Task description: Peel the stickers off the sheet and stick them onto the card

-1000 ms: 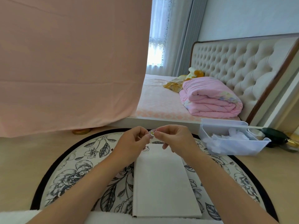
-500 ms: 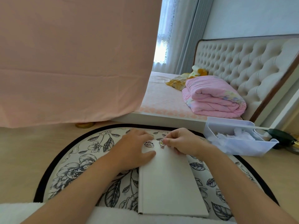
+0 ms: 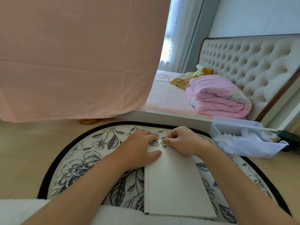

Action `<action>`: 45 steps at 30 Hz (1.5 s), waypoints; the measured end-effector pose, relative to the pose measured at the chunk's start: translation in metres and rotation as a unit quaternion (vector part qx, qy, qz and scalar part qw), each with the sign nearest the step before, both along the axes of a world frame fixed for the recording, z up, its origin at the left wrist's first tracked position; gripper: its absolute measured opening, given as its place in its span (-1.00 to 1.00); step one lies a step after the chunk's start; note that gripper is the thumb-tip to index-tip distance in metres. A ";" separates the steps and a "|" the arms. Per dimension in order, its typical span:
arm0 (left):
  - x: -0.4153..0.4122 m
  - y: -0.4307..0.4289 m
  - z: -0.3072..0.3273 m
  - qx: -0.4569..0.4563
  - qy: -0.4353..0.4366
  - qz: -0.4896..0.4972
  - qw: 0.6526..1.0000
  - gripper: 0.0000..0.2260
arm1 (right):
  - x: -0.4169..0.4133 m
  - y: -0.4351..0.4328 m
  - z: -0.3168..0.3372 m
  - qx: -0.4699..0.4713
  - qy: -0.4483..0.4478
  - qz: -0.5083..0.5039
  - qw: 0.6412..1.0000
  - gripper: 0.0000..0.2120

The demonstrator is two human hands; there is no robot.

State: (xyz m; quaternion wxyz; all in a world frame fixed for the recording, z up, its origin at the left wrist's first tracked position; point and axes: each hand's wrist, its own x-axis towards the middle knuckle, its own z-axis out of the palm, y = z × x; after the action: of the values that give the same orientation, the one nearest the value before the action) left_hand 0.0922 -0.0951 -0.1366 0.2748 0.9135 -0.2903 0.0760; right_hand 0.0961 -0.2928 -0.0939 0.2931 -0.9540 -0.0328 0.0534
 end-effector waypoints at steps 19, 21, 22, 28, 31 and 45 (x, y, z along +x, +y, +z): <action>-0.014 -0.003 0.007 0.039 -0.055 -0.056 0.996 -0.71 | -0.039 -0.003 -0.010 -0.187 -0.156 0.027 0.969 -0.69; -0.014 -0.004 0.006 0.038 -0.053 -0.054 0.996 -0.71 | -0.043 -0.003 -0.014 -0.214 -0.161 0.057 0.962 -0.64; -0.014 -0.004 0.006 0.037 -0.051 -0.053 0.997 -0.71 | -0.043 -0.002 -0.015 -0.230 -0.161 0.068 0.957 -0.61; -0.016 -0.004 0.004 0.047 -0.031 -0.044 0.997 -0.70 | -0.044 0.009 -0.012 -0.289 -0.139 0.076 0.944 -0.58; -0.019 -0.005 0.005 0.067 -0.041 -0.033 0.996 -0.67 | -0.049 0.008 -0.014 -0.299 -0.133 0.079 0.942 -0.55; -0.014 -0.010 0.008 0.168 -0.050 -0.024 0.984 -0.47 | -0.068 0.004 -0.019 -0.341 -0.123 0.073 0.929 -0.31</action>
State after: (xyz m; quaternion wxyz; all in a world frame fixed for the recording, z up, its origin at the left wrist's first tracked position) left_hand 0.0785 -0.1047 -0.1284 0.1044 0.9346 -0.3339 0.0648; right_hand 0.0279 -0.2887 -0.1125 -0.0607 -0.9905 -0.1184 -0.0349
